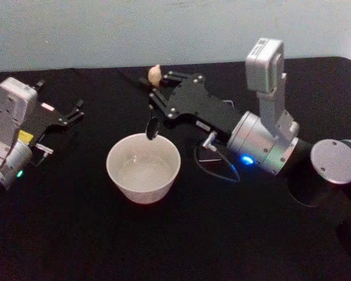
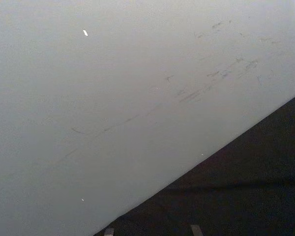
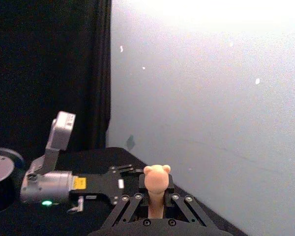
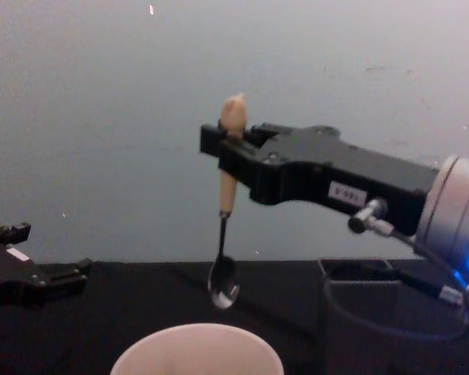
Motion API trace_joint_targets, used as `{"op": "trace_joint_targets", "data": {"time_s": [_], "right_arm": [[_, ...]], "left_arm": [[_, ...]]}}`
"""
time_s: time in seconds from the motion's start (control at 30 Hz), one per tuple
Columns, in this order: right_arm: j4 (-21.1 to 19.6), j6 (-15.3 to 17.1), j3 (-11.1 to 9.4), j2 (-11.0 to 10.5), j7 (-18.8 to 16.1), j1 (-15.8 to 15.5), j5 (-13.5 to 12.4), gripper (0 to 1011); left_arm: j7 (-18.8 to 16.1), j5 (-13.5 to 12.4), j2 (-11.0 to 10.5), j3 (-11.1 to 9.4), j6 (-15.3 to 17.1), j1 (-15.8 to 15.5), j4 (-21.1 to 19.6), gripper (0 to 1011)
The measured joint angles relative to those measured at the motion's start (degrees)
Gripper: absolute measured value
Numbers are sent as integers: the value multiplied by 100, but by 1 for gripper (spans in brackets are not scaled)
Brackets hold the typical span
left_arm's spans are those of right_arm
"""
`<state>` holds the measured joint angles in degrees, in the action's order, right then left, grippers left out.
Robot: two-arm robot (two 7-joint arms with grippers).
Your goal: Pick up the stirring spoon with one hand, stir inside the cup, then place it back in its original position.
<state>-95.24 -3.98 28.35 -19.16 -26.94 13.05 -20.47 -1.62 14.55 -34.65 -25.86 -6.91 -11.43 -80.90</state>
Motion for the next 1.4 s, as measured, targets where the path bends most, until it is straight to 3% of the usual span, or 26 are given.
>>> {"op": "trace_joint_targets", "data": {"time_s": [0.43, 0.9, 1.4], "right_arm": [[-176, 11, -359, -144, 239, -78, -66, 159], [-434, 35, -828, -333, 494, -402, -95, 159], [-405, 90, -1058, -348, 626, -590, -23, 159]], "left_arm": [[0, 0, 0, 0, 0, 0, 0, 1001], [0, 0, 0, 0, 0, 0, 0, 1001], [0, 0, 0, 0, 0, 0, 0, 1001]]}}
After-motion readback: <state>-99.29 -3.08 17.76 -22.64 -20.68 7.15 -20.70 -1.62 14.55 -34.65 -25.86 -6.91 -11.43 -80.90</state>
